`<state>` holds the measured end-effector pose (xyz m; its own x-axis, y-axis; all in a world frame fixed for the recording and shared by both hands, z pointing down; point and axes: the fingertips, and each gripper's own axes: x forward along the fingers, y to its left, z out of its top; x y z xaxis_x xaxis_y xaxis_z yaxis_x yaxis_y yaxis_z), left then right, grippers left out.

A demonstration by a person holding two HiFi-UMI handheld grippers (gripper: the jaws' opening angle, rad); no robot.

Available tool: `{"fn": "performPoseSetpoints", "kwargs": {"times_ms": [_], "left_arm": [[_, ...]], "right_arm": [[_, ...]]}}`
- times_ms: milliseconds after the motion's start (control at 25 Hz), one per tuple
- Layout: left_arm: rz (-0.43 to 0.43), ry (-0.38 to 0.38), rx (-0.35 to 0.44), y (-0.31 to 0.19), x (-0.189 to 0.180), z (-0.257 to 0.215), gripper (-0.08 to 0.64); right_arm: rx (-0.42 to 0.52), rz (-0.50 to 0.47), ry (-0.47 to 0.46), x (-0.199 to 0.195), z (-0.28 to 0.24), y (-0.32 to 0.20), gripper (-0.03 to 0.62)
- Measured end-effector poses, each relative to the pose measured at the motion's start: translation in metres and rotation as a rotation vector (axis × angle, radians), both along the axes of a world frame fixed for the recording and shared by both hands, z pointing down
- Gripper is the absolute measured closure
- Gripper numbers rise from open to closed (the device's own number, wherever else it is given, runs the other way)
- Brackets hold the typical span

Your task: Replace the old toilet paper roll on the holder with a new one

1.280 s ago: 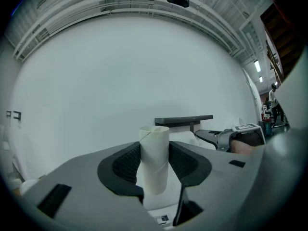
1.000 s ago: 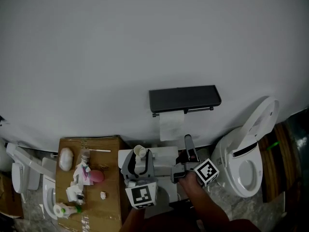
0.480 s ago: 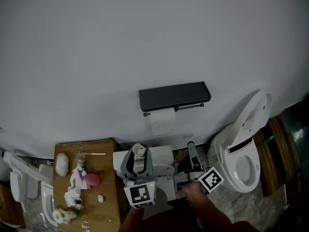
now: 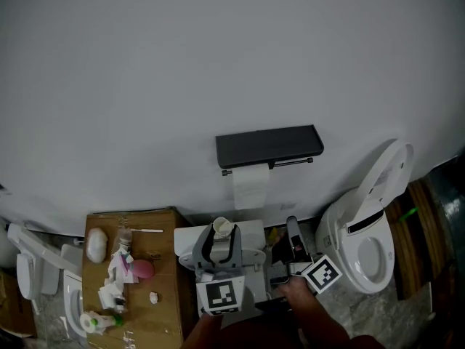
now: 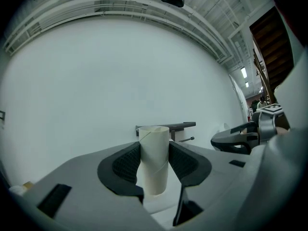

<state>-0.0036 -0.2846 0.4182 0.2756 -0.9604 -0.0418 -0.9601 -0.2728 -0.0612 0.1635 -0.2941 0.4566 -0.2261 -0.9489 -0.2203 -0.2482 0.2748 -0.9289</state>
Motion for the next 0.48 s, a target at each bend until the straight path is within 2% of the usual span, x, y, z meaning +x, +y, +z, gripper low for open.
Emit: {"fn": "performPoseSetpoints", "kwargs": {"times_ms": [80,200,320,400,480], "left_arm": [[0.003,0.002,-0.003,0.001,0.000,0.000,0.362],[0.007,0.006,-0.004,0.001,0.001,0.000,0.362],[0.005,0.007,-0.003,0.002,0.000,-0.002,0.362],[0.004,0.004,0.002,0.002,-0.001,-0.003,0.362],[0.001,0.003,0.003,0.002,-0.002,-0.003,0.362]], "right_arm": [[0.012,0.002,0.145,-0.006,-0.006,0.000,0.574],[0.005,0.017,0.483,-0.018,-0.006,0.000,0.574],[0.041,0.029,0.786,-0.029,-0.011,0.002,0.574],[0.080,0.051,0.951,-0.036,-0.017,0.004,0.574],[0.121,0.073,1.064,-0.041,-0.022,0.005,0.574]]}}
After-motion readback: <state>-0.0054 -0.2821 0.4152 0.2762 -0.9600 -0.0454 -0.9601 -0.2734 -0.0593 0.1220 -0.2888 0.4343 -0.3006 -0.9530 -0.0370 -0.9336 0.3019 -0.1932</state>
